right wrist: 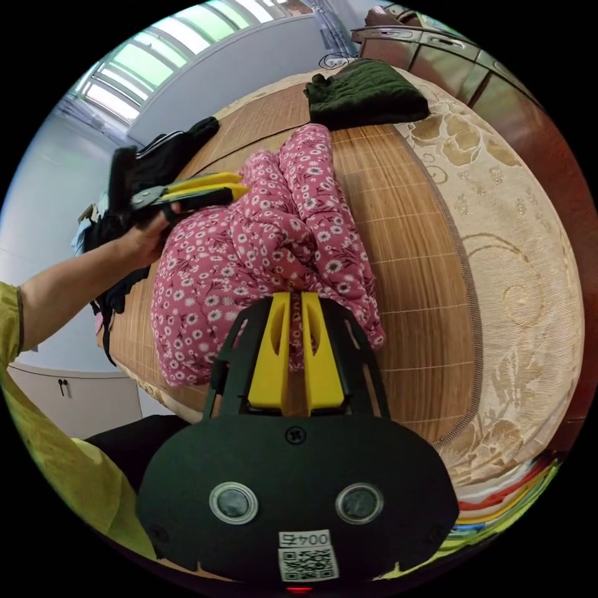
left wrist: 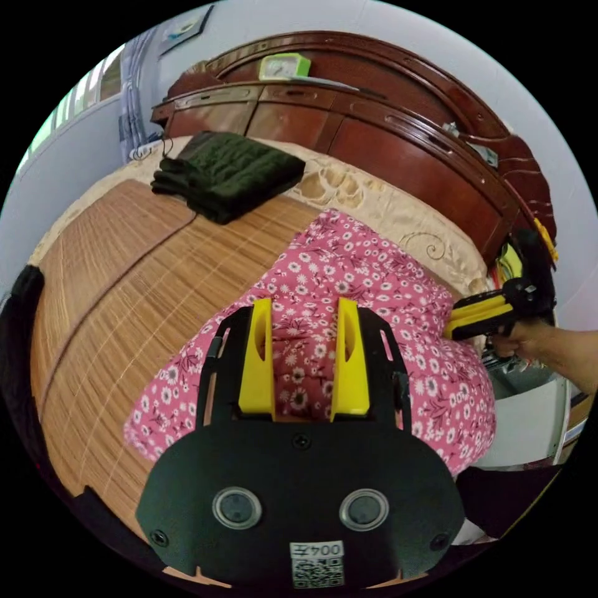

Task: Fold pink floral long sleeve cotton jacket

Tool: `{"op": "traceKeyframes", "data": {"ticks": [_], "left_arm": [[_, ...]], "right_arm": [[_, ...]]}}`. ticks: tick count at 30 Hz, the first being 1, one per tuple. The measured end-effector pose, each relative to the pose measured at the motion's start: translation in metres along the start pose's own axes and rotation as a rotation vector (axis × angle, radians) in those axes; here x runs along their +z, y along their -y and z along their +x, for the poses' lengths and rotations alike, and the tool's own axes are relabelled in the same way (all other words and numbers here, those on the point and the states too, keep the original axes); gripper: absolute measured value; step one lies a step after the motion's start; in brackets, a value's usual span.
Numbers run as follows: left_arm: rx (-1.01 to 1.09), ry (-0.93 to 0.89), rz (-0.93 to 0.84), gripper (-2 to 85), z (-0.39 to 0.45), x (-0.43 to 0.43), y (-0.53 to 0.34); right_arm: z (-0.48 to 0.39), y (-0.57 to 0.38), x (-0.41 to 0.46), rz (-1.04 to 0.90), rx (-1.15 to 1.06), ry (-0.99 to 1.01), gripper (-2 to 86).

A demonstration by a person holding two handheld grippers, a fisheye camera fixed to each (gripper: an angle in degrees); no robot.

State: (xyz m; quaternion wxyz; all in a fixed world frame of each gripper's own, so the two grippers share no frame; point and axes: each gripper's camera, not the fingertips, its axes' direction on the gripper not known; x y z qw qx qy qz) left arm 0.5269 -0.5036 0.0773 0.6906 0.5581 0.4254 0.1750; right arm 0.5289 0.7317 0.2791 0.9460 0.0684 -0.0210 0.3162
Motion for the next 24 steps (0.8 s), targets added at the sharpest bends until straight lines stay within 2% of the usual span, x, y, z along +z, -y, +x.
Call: {"op": "traceKeyframes", "data": {"ticks": [5, 8, 10, 13, 16, 20, 23, 24], "left_arm": [[0.015, -0.002, 0.022, 14.1, 0.002, 0.010, -0.007], [0.012, 0.007, 0.032, 14.2, 0.008, -0.001, -0.011], [0.013, 0.013, 0.032, 14.3, 0.013, -0.009, -0.012], [0.012, 0.034, 0.034, 14.5, 0.021, -0.019, -0.012], [0.008, 0.061, 0.047, 14.6, 0.032, -0.029, -0.016], [-0.005, 0.087, 0.060, 14.6, 0.042, -0.040, -0.023], [-0.011, 0.111, 0.058, 14.7, 0.051, -0.044, -0.024], [-0.014, 0.117, 0.059, 14.7, 0.054, -0.046, -0.024]], "right_arm": [[0.027, -0.014, -0.014, 0.053, 0.042, 0.086, 3.3], [0.050, -0.037, -0.064, 0.200, 0.119, 0.239, 4.8], [0.073, -0.068, -0.095, 0.296, 0.243, 0.329, 7.3], [0.104, -0.105, -0.098, 0.340, 0.409, 0.416, 11.4], [0.120, -0.118, -0.083, 0.303, 0.499, 0.427, 16.6], [0.122, -0.109, -0.081, 0.327, 0.480, 0.465, 18.1], [0.106, -0.092, -0.096, 0.325, 0.364, 0.370, 12.2], [0.100, -0.084, -0.098, 0.280, 0.315, 0.259, 9.1]]}}
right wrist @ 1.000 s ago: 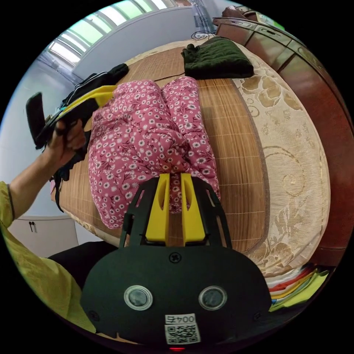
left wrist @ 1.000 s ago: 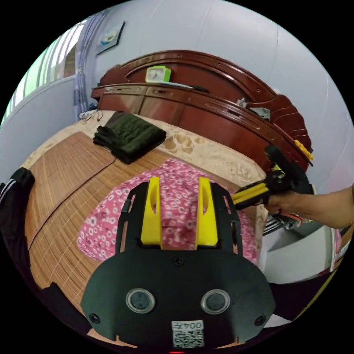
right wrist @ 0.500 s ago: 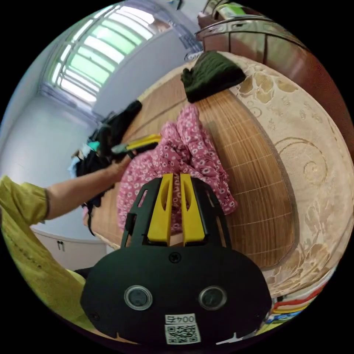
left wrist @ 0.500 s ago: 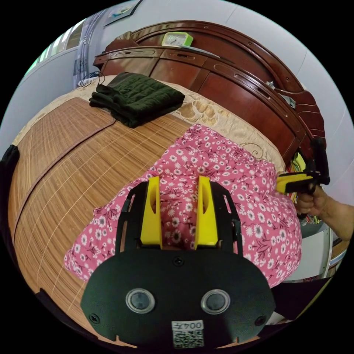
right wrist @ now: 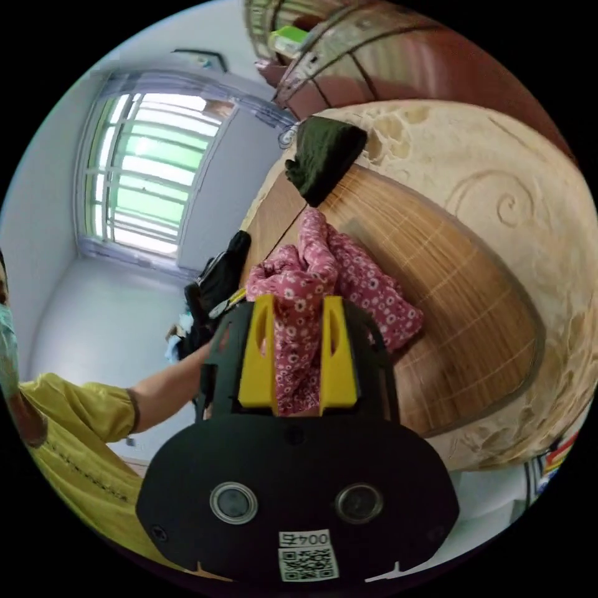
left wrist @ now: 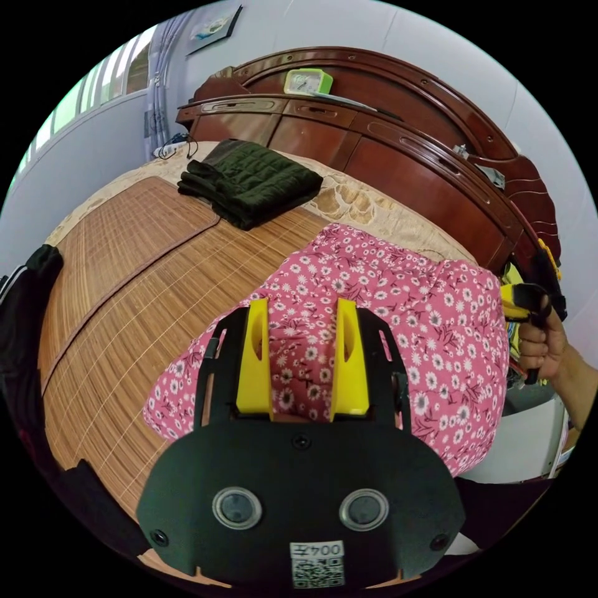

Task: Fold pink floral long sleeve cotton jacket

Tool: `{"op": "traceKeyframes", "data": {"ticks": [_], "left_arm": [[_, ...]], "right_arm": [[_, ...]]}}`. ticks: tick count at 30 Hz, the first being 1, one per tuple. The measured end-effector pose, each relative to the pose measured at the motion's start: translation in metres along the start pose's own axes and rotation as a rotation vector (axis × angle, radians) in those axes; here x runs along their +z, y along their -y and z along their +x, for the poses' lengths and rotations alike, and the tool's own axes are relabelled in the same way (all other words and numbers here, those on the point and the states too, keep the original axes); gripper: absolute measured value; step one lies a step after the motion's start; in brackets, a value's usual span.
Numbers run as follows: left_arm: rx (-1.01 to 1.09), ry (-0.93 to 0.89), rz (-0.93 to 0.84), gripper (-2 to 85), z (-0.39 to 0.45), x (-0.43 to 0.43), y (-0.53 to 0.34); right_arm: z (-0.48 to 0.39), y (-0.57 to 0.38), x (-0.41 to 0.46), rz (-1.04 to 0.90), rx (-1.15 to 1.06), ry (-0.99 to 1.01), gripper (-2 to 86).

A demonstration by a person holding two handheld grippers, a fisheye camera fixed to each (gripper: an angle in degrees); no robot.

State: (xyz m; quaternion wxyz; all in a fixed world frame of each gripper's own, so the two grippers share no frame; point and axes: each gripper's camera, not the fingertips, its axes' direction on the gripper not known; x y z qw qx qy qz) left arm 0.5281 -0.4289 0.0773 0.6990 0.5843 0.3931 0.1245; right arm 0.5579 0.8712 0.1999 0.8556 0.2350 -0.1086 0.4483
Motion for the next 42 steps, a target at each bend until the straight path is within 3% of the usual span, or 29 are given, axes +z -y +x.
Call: {"op": "traceKeyframes", "data": {"ticks": [5, 11, 13, 15, 18, 22, 28, 42], "left_arm": [[-0.030, 0.015, 0.002, 15.1, 0.016, -0.019, 0.009], [-0.099, -0.103, 0.198, 13.8, 0.078, -0.088, -0.003], [-0.004, -0.108, 0.126, 12.9, 0.114, -0.071, -0.006], [0.084, -0.011, -0.060, 11.8, 0.148, -0.017, -0.014], [0.093, 0.070, -0.084, 10.9, 0.158, 0.002, -0.016], [0.087, 0.053, -0.084, 10.5, 0.160, -0.008, -0.014], [0.076, 0.034, -0.065, 10.5, 0.162, -0.020, -0.019], [0.054, 0.009, -0.053, 10.6, 0.156, -0.047, -0.024]], "right_arm": [[0.042, 0.003, 0.027, -0.116, 0.048, -0.123, 6.5], [0.076, -0.005, 0.037, -0.118, 0.094, -0.078, 6.4], [0.086, -0.005, 0.040, -0.123, 0.103, -0.063, 6.4], [0.092, -0.004, 0.041, -0.133, 0.113, -0.064, 6.4], [0.101, -0.002, 0.038, -0.157, 0.147, -0.034, 6.5], [0.117, -0.007, -0.005, -0.071, 0.202, 0.185, 8.9], [0.165, -0.054, -0.015, 0.013, 0.404, 0.264, 12.8], [0.153, -0.053, 0.047, -0.030, 0.437, 0.351, 16.5]]}}
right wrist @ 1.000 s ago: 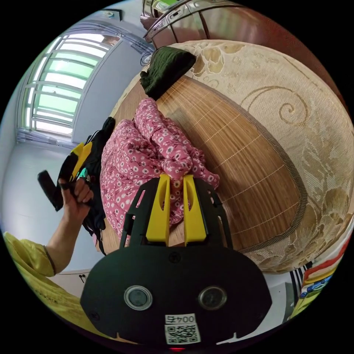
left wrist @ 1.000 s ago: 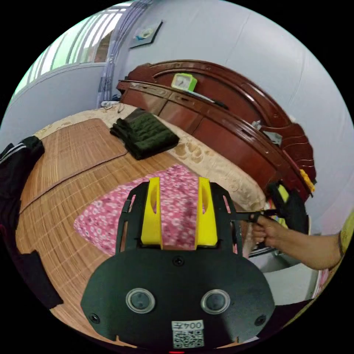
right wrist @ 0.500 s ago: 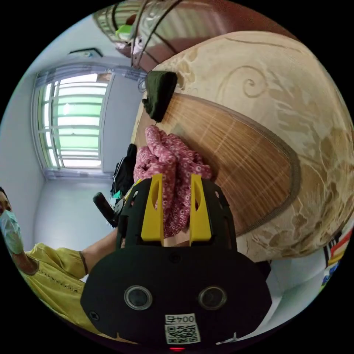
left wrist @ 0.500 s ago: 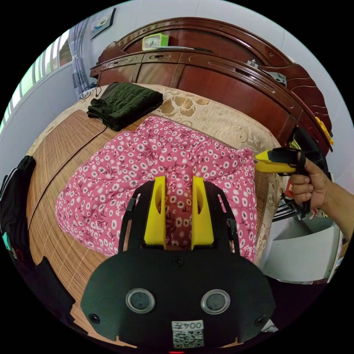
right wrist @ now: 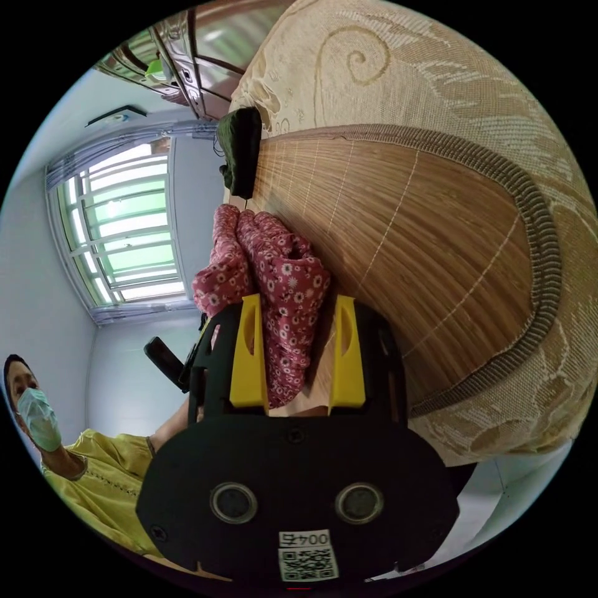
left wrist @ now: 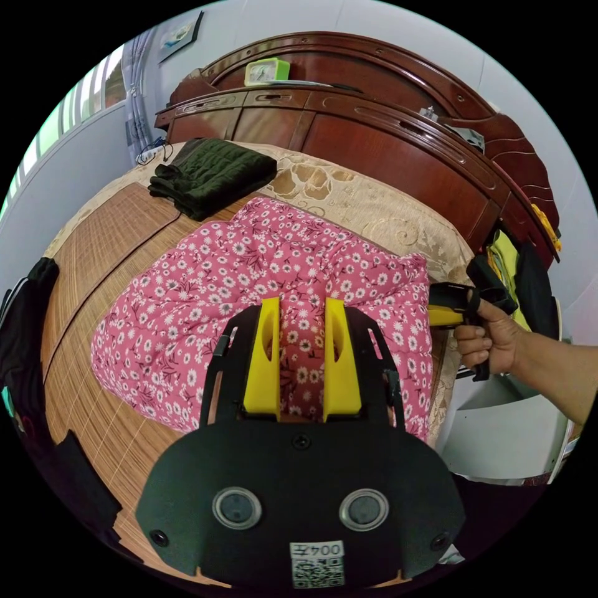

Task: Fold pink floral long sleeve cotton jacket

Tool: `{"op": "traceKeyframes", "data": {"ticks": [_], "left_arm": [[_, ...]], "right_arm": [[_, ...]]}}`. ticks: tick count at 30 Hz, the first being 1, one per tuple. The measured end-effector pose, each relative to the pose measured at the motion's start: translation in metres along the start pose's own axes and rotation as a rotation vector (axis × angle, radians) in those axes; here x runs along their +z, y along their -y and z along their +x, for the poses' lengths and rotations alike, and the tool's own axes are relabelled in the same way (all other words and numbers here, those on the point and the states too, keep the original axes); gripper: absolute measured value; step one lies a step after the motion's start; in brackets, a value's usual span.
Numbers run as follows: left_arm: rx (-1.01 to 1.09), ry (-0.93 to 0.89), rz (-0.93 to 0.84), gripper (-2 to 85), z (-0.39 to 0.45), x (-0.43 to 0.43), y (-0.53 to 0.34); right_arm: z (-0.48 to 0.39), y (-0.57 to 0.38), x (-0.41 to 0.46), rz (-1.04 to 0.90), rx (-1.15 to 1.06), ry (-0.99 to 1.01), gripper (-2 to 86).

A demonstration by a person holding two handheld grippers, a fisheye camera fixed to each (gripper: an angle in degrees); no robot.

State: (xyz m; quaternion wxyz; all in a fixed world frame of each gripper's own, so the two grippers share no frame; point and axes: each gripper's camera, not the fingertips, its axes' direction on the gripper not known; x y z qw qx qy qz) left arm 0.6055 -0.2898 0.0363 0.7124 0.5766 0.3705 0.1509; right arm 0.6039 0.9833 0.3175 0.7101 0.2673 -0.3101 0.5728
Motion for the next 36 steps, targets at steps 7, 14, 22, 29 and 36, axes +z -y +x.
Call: {"op": "traceKeyframes", "data": {"ticks": [7, 14, 22, 29, 36], "left_arm": [[-0.020, -0.018, 0.005, 10.4, -0.014, -0.016, -0.008], [-0.085, 0.004, 0.110, 5.6, -0.042, -0.083, -0.022], [-0.296, 0.154, 0.374, 0.8, -0.081, -0.190, -0.046], [-0.494, 0.112, 0.226, 1.0, -0.129, -0.153, -0.123], [-0.793, -0.216, -0.088, 2.0, -0.169, -0.070, -0.248]], "right_arm": [[-0.025, -0.007, 0.052, -0.045, 0.032, 0.165, 14.1], [-0.184, -0.052, 0.079, -0.016, -0.302, 0.117, 5.7], [-0.495, -0.184, 0.181, -0.143, -1.184, -0.489, 5.3], [-0.521, -0.320, 0.350, -0.328, -1.609, -1.059, 5.5], [-0.469, -0.355, 0.438, -0.607, -1.399, -0.935, 6.2]]}}
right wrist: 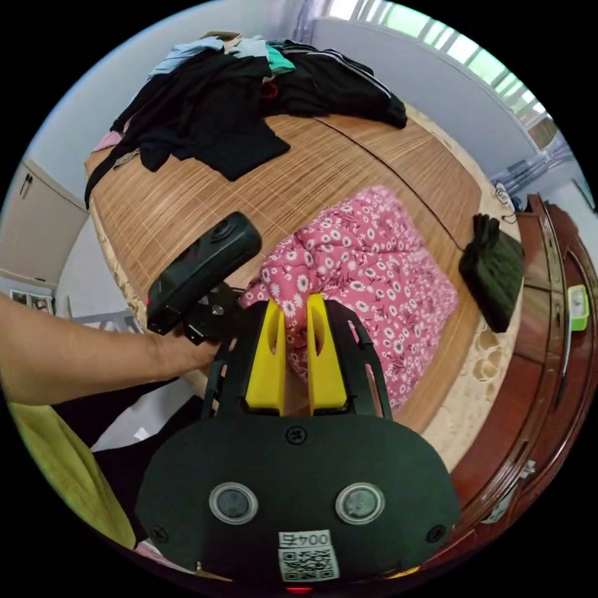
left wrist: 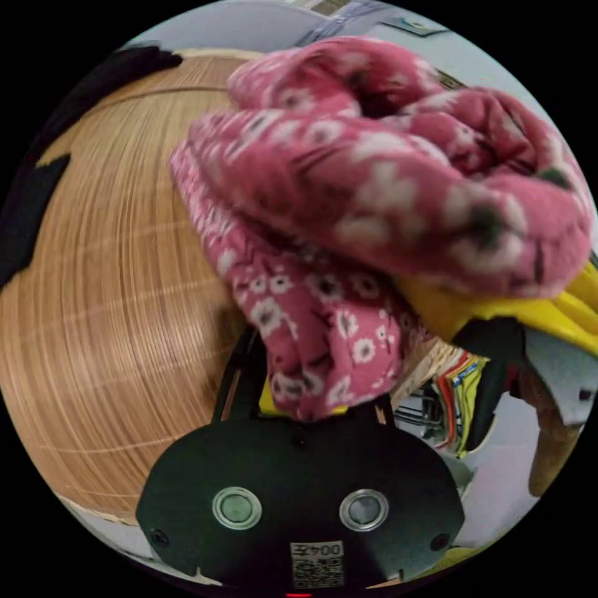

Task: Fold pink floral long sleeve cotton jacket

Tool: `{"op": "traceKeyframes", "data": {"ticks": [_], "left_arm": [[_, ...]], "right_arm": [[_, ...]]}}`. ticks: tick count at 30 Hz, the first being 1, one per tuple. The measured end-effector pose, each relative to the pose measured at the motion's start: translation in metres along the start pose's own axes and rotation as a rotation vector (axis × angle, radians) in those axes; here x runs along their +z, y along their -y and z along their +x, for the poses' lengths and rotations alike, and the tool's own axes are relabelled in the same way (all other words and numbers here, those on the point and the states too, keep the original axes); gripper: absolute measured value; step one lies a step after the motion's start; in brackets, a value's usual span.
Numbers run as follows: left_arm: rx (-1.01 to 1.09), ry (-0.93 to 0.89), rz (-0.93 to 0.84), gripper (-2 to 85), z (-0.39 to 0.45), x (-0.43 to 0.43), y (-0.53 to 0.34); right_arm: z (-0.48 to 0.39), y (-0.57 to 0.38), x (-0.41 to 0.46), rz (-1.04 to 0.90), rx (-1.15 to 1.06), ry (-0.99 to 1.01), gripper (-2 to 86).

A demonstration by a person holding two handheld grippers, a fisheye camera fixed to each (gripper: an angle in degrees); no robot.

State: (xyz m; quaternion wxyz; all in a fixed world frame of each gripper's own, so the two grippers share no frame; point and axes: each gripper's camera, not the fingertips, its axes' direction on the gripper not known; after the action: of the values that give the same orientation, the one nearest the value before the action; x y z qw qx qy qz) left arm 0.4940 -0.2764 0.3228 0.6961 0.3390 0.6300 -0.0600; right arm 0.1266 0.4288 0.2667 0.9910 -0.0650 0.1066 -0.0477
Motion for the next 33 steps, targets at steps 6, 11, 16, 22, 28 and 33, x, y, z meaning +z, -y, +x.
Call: {"op": "traceKeyframes", "data": {"ticks": [6, 11, 16, 22, 28, 33], "left_arm": [[-0.133, -0.144, -0.117, 3.9, -0.046, -0.021, -0.056], [-0.103, -0.087, -0.016, 5.5, -0.046, -0.103, -0.090], [0.014, -0.074, 0.223, 10.1, -0.004, -0.187, -0.046], [0.263, -0.063, 0.449, 12.6, 0.112, -0.216, 0.026], [0.371, 0.279, 0.313, 14.0, 0.154, -0.111, 0.042], [0.320, 0.245, 0.291, 14.2, 0.091, -0.053, -0.011]], "right_arm": [[-0.003, 0.014, -0.002, 0.012, 0.069, 0.108, 8.1], [-0.005, -0.003, -0.029, 0.145, 0.112, 0.179, 11.9], [0.029, -0.080, -0.082, 0.378, 0.439, 0.177, 12.1], [0.100, -0.141, -0.068, 0.460, 0.839, 0.318, 11.4], [0.092, -0.106, -0.032, 0.285, 0.728, 0.235, 11.4], [0.069, -0.111, 0.009, 0.235, 0.657, 0.288, 8.2]]}}
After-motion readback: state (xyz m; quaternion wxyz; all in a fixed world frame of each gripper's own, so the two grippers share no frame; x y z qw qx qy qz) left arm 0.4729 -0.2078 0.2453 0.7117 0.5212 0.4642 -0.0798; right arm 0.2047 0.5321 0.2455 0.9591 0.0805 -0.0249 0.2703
